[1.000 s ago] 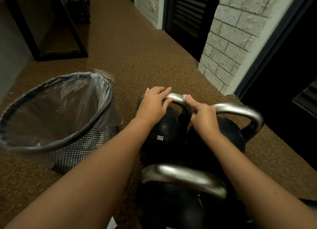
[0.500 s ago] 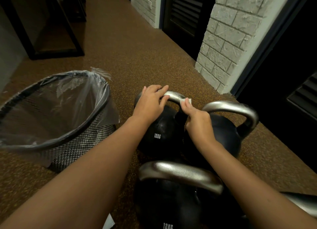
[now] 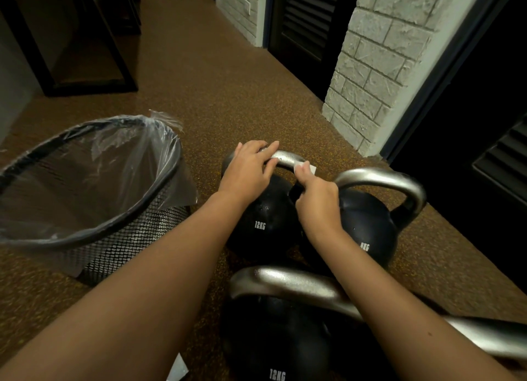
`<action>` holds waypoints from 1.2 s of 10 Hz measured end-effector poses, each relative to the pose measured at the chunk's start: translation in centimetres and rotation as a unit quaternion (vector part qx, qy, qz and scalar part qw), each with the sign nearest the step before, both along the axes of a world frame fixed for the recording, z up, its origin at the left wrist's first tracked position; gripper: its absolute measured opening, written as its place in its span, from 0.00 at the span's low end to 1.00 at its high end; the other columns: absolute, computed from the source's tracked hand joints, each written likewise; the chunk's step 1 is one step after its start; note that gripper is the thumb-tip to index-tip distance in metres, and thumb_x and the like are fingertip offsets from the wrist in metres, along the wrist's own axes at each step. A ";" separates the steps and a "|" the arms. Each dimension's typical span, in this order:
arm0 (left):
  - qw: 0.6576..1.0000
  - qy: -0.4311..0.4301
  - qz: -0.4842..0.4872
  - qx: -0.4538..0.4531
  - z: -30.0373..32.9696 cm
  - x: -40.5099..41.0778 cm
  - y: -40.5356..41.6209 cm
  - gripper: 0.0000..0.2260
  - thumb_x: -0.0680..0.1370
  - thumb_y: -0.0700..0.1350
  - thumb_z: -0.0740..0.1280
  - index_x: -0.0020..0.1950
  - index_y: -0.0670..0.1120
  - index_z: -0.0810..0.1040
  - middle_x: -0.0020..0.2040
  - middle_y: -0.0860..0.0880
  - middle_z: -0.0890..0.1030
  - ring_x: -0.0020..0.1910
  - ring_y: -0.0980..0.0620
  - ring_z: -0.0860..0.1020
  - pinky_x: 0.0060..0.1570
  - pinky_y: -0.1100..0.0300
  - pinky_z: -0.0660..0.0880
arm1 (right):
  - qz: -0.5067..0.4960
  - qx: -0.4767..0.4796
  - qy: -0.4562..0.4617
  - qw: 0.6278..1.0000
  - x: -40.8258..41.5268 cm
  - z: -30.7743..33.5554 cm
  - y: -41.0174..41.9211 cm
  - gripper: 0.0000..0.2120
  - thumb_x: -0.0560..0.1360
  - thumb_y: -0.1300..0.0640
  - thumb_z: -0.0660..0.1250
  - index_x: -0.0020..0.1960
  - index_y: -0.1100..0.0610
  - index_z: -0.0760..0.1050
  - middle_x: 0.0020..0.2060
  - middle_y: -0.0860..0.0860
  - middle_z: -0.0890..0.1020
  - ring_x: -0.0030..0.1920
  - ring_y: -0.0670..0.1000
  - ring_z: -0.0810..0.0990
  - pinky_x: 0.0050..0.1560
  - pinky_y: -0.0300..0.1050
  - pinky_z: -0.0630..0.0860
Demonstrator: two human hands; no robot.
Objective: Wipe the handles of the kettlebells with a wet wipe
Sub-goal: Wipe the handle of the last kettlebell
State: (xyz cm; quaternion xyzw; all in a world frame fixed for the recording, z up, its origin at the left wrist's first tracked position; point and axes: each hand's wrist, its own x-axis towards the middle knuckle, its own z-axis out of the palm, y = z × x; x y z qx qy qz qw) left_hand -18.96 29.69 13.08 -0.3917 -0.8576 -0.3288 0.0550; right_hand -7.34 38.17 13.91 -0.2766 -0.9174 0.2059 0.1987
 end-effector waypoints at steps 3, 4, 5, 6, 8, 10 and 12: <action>1.000 -0.002 -0.005 0.005 -0.2 -0.2 0.0 0.19 0.80 0.45 0.59 0.71 0.49 0.66 0.67 0.47 0.70 0.69 0.51 0.64 0.73 0.52 0.47 | -0.138 -0.686 0.163 0.695 -0.7 1.3 2.0 0.23 0.74 0.77 0.54 0.68 0.68 0.65 0.64 0.61 0.71 0.68 0.60 0.68 0.65 0.49 0.68; 1.000 -0.001 -0.006 0.006 -0.1 -0.1 0.0 0.19 0.80 0.44 0.59 0.71 0.48 0.66 0.66 0.47 0.70 0.69 0.52 0.64 0.73 0.52 0.47 | -0.197 -0.744 0.234 0.594 -1.7 1.7 2.9 0.20 0.76 0.75 0.53 0.68 0.72 0.61 0.67 0.64 0.67 0.68 0.62 0.68 0.67 0.50 0.66; 1.000 0.007 -0.004 0.004 -0.2 -0.1 0.0 0.19 0.80 0.42 0.59 0.71 0.48 0.66 0.66 0.47 0.71 0.69 0.51 0.64 0.73 0.52 0.47 | -0.210 -0.730 0.237 0.605 -2.1 2.1 3.0 0.20 0.77 0.67 0.59 0.68 0.69 0.62 0.67 0.62 0.68 0.67 0.58 0.69 0.68 0.45 0.67; 1.000 0.012 -0.003 0.000 -0.2 -0.2 0.0 0.19 0.79 0.42 0.59 0.71 0.48 0.66 0.66 0.47 0.70 0.69 0.52 0.64 0.73 0.53 0.47 | -0.166 -0.686 0.240 0.667 -1.1 2.8 1.6 0.17 0.78 0.62 0.60 0.63 0.71 0.68 0.61 0.65 0.74 0.63 0.61 0.73 0.68 0.51 0.67; 1.000 0.007 -0.007 -0.001 0.0 -0.1 -0.2 0.19 0.80 0.41 0.58 0.71 0.48 0.66 0.67 0.47 0.70 0.69 0.52 0.64 0.73 0.53 0.47 | 0.033 -0.374 0.076 0.924 2.8 3.4 0.8 0.22 0.75 0.50 0.64 0.55 0.70 0.74 0.49 0.64 0.81 0.53 0.65 0.78 0.59 0.64 0.72; 1.000 0.000 -0.005 0.007 0.2 0.1 -0.2 0.19 0.80 0.41 0.58 0.71 0.48 0.67 0.66 0.46 0.71 0.68 0.51 0.65 0.73 0.52 0.47 | 0.059 -0.371 0.073 0.924 2.9 3.1 0.1 0.23 0.75 0.49 0.64 0.53 0.72 0.72 0.47 0.67 0.80 0.52 0.68 0.77 0.57 0.67 0.72; 1.000 0.000 -0.009 0.013 0.0 0.0 -0.2 0.18 0.80 0.41 0.58 0.71 0.48 0.67 0.65 0.47 0.71 0.68 0.52 0.65 0.73 0.52 0.47 | 0.052 -0.391 0.074 0.916 3.5 3.0 0.0 0.22 0.74 0.47 0.66 0.53 0.68 0.75 0.44 0.62 0.82 0.47 0.62 0.82 0.57 0.61 0.75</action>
